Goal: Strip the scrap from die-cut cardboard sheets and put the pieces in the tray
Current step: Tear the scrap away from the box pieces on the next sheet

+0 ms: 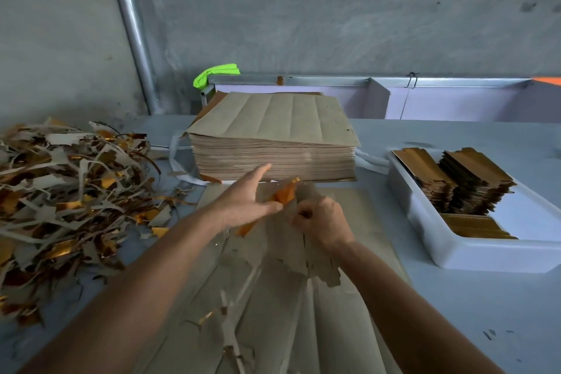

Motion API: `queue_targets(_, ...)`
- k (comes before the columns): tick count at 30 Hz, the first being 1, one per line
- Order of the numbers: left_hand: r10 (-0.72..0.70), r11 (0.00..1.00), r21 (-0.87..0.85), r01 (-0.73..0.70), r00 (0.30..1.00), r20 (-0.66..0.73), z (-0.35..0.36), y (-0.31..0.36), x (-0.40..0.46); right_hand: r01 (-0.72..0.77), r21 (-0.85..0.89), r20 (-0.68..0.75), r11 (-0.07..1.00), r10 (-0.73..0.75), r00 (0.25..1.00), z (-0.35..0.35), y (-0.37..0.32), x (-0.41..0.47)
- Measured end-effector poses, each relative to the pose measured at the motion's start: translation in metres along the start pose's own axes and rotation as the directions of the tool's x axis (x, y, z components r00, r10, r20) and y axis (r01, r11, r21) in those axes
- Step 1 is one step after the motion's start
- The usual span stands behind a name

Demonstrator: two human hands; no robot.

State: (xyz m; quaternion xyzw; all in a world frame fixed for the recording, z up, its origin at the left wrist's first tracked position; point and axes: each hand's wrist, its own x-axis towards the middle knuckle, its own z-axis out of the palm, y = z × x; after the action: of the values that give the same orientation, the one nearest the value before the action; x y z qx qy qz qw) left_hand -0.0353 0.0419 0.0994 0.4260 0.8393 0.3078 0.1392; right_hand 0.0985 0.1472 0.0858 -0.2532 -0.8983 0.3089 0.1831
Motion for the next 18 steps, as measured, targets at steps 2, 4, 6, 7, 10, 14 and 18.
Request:
queue_targets(2, -0.005, 1.0, -0.018, 0.004, 1.0, -0.014, 0.001, 0.003, 0.004, 0.074, -0.02, -0.01, 0.997, -0.074, 0.997, 0.0, -0.004, -0.001)
queue_targets(4, 0.026, 0.999, -0.019, -0.027, 0.997, -0.079, -0.004, 0.004, 0.007, 0.08, -0.02, -0.026, 0.997, -0.08, 0.996, -0.001, -0.004, -0.001)
queue_targets(6, 0.086, 0.996, 0.009, -0.086, 0.989, -0.118, -0.008, 0.0, 0.007, 0.047, -0.015, -0.041, 0.999, -0.048, 0.998, -0.002, -0.001, -0.002)
queue_targets(7, 0.101, 0.995, 0.023, -0.099, 0.986, -0.13, -0.009, -0.003, 0.006, 0.03, -0.001, -0.041, 1.0, -0.03, 0.999, -0.002, 0.002, -0.002)
queue_targets(10, 0.087, 0.996, -0.005, -0.091, 0.967, -0.241, -0.009, -0.008, 0.005, -0.072, 0.143, -0.072, 0.987, 0.083, 0.994, 0.0, 0.005, -0.003)
queue_targets(14, 0.098, 0.993, -0.025, -0.113, 0.937, -0.335, -0.007, -0.006, 0.002, -0.22, 0.325, -0.104, 0.92, 0.266, 0.958, 0.004, 0.004, -0.004)
queue_targets(18, 0.118, 0.985, -0.074, -0.159, 0.913, -0.391, -0.003, 0.001, 0.0, -0.205, 0.294, -0.147, 0.934, 0.256, 0.955, 0.002, 0.002, -0.003)
